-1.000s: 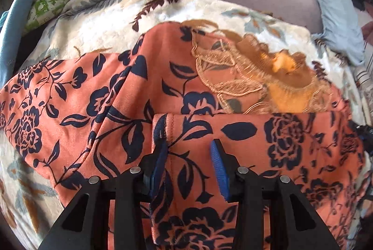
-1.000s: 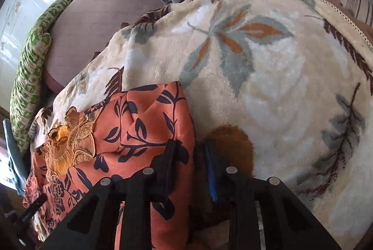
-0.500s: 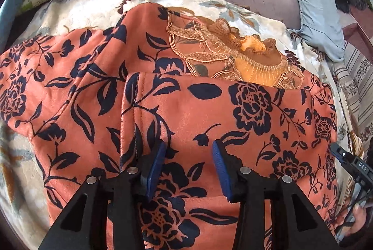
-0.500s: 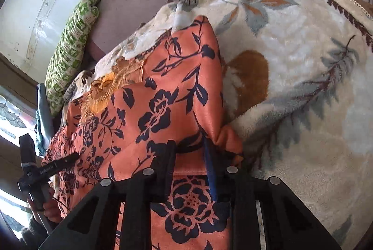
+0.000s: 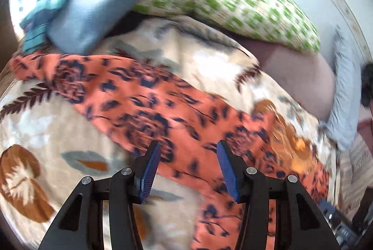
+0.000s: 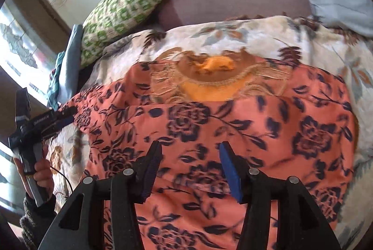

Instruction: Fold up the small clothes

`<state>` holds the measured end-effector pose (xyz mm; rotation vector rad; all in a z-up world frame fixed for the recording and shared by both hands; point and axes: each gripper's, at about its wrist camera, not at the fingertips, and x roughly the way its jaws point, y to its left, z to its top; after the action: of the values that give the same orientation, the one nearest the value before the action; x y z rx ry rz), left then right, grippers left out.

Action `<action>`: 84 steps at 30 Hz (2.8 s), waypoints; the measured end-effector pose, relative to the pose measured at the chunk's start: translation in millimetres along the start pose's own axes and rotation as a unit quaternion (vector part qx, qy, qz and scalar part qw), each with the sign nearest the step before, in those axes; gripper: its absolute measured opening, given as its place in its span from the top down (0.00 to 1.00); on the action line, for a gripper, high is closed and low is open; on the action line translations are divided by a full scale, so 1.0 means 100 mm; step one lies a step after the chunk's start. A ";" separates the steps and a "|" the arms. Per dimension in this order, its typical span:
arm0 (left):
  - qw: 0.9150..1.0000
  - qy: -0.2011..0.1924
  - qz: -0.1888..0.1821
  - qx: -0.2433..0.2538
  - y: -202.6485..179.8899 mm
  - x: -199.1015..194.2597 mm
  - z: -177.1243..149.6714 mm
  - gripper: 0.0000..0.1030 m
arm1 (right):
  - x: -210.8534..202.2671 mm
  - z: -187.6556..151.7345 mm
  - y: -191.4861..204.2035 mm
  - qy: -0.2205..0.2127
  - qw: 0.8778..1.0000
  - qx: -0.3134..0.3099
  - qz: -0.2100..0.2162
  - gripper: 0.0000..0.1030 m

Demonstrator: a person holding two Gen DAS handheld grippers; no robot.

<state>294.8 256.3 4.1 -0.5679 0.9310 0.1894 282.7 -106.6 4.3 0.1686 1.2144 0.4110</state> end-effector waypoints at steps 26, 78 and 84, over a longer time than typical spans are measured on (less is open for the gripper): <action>0.952 0.025 -0.103 -0.287 2.77 0.41 1.03 0.79 | 2.22 0.21 3.47 0.018 0.930 -0.363 -0.063 0.51; 0.965 0.198 -0.171 0.013 -0.89 0.08 -0.91 0.47 | -0.31 -0.95 -1.37 -0.095 0.917 0.355 0.157 0.46; 0.953 0.242 -0.177 -0.036 -0.84 0.64 -1.04 0.47 | -0.10 -1.07 -1.53 -0.069 0.877 0.428 0.205 0.44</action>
<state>291.8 124.4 -63.6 -0.8603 1.2781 -0.2532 212.9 -259.8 -76.5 1.2186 1.1448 0.1888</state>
